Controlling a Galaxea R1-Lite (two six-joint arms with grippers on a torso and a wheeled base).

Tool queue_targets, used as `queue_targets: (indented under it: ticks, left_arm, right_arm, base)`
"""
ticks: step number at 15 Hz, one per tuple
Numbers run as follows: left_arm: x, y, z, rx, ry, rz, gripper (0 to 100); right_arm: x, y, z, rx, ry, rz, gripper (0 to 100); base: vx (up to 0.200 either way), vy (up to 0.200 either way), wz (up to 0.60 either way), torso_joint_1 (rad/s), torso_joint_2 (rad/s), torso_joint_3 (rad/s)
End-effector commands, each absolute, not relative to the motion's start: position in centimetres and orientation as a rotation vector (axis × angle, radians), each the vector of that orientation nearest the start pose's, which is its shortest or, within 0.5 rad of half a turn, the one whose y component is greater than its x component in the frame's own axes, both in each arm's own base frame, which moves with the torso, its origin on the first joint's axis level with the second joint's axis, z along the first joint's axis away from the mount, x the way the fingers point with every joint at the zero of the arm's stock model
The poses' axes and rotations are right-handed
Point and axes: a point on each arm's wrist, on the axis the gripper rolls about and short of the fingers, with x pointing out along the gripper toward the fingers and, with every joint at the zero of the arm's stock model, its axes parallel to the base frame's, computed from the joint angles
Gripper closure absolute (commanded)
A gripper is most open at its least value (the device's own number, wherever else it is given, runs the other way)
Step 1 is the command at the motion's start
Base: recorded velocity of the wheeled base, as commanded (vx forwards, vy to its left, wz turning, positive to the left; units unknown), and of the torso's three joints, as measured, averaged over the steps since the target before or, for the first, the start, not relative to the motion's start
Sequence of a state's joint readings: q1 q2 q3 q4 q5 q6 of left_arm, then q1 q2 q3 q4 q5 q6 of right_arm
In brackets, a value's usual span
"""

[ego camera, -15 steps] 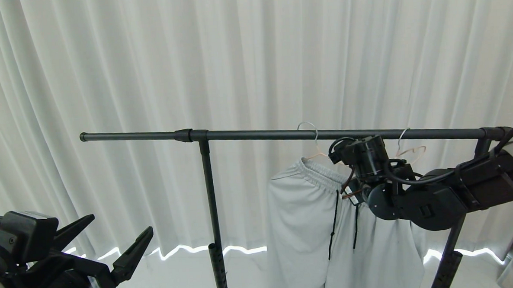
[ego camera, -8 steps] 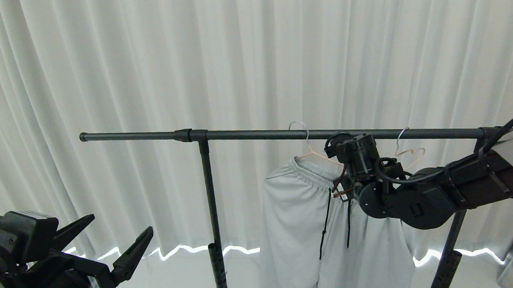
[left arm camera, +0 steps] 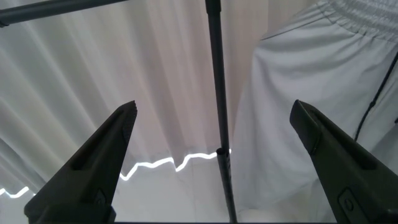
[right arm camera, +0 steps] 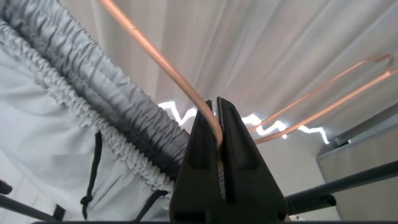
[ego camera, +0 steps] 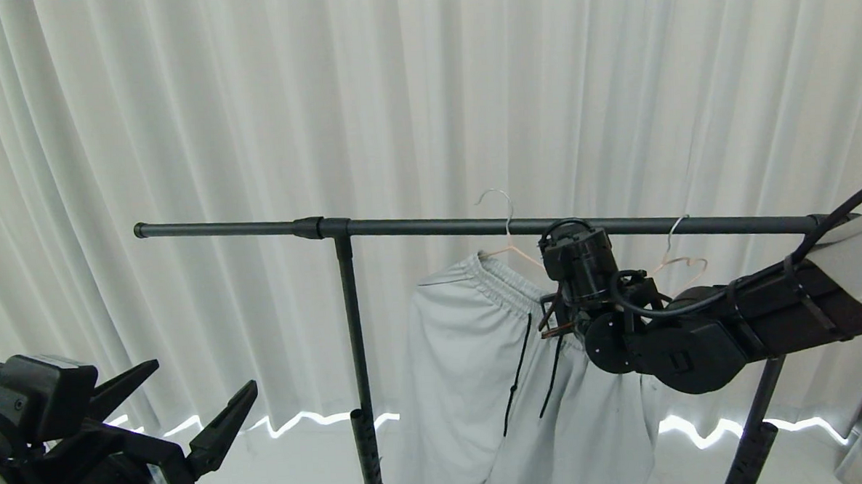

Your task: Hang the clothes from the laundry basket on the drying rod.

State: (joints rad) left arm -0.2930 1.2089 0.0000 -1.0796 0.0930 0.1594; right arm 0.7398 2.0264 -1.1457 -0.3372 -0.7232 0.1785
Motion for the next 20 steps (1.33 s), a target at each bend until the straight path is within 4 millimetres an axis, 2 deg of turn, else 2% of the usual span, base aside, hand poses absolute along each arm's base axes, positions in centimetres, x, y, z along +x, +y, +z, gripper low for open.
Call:
queue_targets:
  ticks: [1, 4, 7, 9, 12, 17, 20]
  left_arm:
    - [12.3, -3.5, 13.1, 0.184, 0.112, -0.209, 0]
    - [12.3, -3.5, 13.1, 0.184, 0.112, -0.209, 0]
    - [12.3, -3.5, 13.1, 0.184, 0.112, -0.209, 0]
    - [12.3, -3.5, 13.1, 0.184, 0.112, -0.207, 0]
    - [12.3, -3.5, 13.1, 0.183, 0.111, -0.207, 0]
    - [12.3, -3.4, 13.1, 0.183, 0.109, -0.204, 0]
    - [12.3, -3.4, 13.1, 0.184, 0.110, -0.190, 0]
  right_arm:
    - [29.5, 24.6, 13.5, -0.180, 0.397, -0.028, 100]
    - [29.0, 23.6, 15.1, -0.172, 0.377, -0.038, 100]
    - [28.4, 22.0, 16.1, -0.241, 0.414, -0.089, 100]
    - [29.0, 20.4, 16.2, -0.297, 0.451, -0.193, 100]
    - [29.5, 19.3, 16.7, -0.353, 0.480, -0.244, 100]
    - [28.9, 20.0, 15.8, -0.493, 0.541, -0.244, 100]
    - [29.3, 20.8, 15.3, -0.531, 0.540, -0.248, 100]
  base:
    - [0.000, 0.000, 0.00, 0.000, 0.00, 0.000]
    - [0.000, 0.000, 0.00, 0.000, 0.00, 0.000]
    - [0.000, 0.000, 0.00, 0.000, 0.00, 0.000]
    - [0.000, 0.000, 0.00, 0.000, 0.00, 0.000]
    - [0.000, 0.000, 0.00, 0.000, 0.00, 0.000]
    - [0.000, 0.000, 0.00, 0.000, 0.00, 0.000]
    - [0.000, 0.000, 0.00, 0.000, 0.00, 0.000]
